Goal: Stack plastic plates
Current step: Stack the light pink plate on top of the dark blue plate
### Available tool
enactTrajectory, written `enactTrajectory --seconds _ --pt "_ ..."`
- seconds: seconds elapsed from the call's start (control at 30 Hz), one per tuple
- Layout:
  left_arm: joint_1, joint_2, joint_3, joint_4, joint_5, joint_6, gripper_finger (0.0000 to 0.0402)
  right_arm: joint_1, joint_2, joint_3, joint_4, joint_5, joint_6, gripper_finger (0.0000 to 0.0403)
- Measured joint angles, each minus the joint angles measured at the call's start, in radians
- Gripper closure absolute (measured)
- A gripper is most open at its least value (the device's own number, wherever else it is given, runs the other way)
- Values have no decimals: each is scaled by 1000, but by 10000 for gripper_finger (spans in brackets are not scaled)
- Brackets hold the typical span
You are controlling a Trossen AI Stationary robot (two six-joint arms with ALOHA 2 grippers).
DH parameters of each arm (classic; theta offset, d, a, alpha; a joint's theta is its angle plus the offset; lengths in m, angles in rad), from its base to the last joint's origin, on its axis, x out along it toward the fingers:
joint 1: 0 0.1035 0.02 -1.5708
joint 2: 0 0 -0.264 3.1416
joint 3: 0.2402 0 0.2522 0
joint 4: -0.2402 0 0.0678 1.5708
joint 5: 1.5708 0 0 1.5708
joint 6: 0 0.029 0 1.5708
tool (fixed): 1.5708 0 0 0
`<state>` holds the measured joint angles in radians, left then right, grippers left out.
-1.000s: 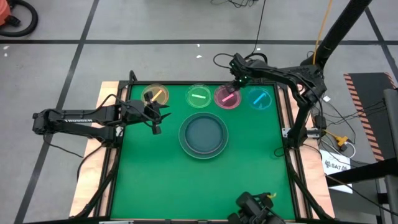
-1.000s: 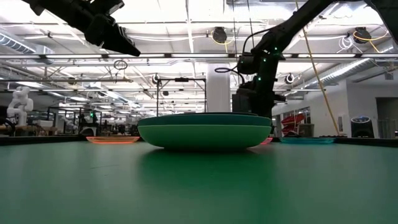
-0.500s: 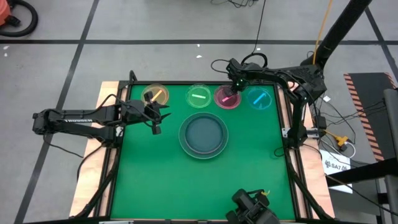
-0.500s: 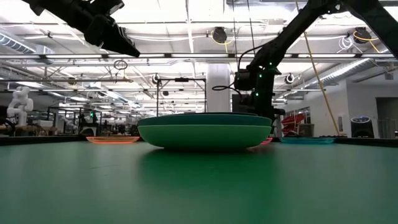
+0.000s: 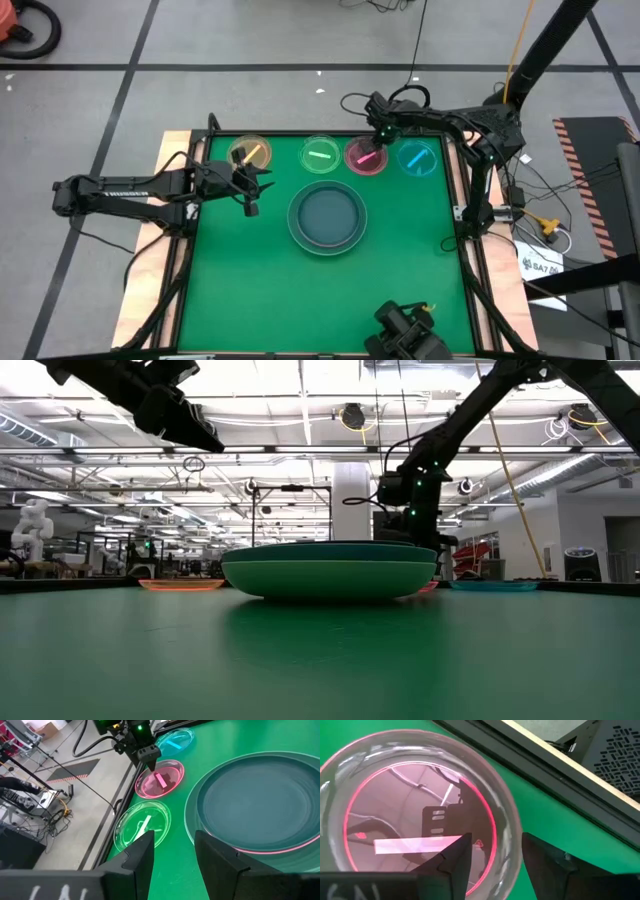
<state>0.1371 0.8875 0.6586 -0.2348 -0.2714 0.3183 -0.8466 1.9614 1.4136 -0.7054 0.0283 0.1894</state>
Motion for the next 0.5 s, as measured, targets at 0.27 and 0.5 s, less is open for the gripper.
enactTrajectory --seconds 0.27,0.5 --pt "0 0 0 -1 0 0 252 -19 0 0 -1 -2 -20 236" --pt "0 0 0 -2 0 0 252 -28 0 0 -1 -6 -38 236"
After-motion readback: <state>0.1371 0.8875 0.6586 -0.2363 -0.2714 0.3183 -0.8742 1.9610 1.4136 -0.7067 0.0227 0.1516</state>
